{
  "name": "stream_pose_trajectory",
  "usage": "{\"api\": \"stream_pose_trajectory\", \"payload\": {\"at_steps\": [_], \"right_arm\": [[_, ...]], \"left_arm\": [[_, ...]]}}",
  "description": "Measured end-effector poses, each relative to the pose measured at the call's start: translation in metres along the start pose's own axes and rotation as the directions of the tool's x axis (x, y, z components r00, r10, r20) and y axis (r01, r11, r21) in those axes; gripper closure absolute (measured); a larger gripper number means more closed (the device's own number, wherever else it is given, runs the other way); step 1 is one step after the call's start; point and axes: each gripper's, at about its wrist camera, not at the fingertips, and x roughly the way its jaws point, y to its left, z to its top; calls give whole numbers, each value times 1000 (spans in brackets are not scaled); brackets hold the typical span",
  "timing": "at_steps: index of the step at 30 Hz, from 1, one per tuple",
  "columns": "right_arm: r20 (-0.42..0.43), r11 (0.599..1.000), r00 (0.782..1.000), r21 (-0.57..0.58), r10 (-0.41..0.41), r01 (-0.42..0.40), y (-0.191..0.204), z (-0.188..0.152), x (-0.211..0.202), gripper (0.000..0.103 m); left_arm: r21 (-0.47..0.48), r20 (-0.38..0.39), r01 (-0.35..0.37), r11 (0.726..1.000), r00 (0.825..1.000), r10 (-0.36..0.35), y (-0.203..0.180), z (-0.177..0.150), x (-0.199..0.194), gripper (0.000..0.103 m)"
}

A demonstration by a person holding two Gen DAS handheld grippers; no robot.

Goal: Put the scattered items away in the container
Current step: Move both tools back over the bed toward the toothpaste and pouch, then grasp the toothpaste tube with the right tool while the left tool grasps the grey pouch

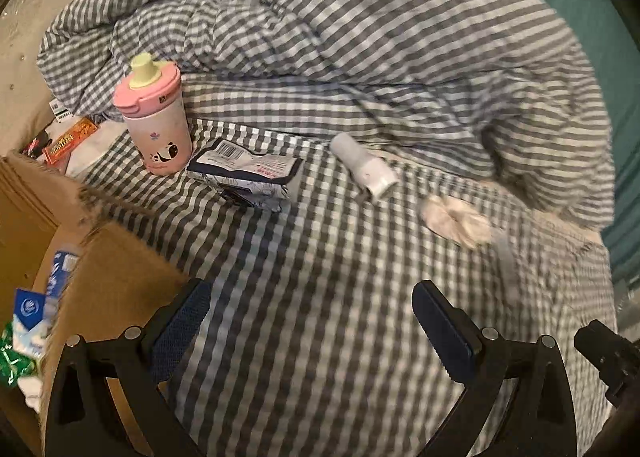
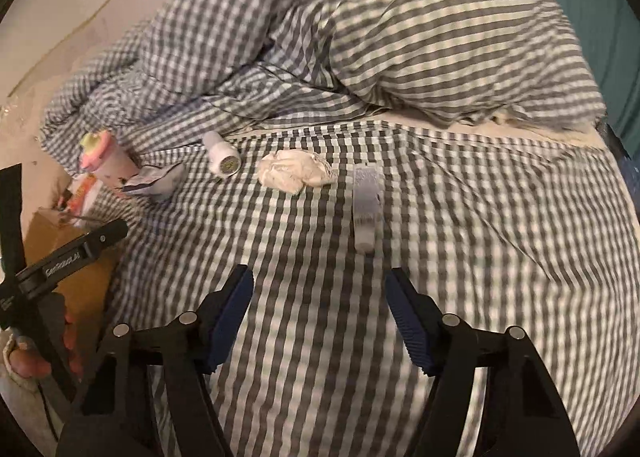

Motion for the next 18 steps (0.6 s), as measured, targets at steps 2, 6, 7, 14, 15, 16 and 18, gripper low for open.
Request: {"api": "stream_pose_trajectory", "payload": {"at_steps": [2, 6, 7, 14, 15, 16, 18], "right_arm": [[-17, 1000, 1000, -6, -11, 11, 1, 11, 23, 38], [-56, 999, 998, -10, -31, 31, 2, 26, 62, 41], [-60, 999, 997, -18, -47, 46, 1, 29, 71, 41], [-119, 994, 987, 6, -104, 106, -16, 40, 128, 49], [-115, 992, 986, 1, -124, 125, -16, 42, 132, 49], [-113, 990, 984, -7, -140, 140, -16, 43, 136, 49], [-132, 990, 982, -9, -138, 138, -18, 44, 148, 51]], "left_arm": [[-4, -4, -7, 1000, 1000, 7, 0, 7, 16, 0], [37, 8, -63, 997, 998, 63, -2, 21, 47, 0], [51, 6, -85, 995, 996, 85, -2, 25, 56, 0], [60, -19, -230, 971, 973, 232, 13, 46, 114, 0], [46, -32, -242, 969, 969, 244, 18, 48, 122, 0], [34, -48, -250, 968, 967, 251, 23, 50, 129, 0], [4, -79, -282, 959, 956, 282, 33, 53, 145, 0]]}}
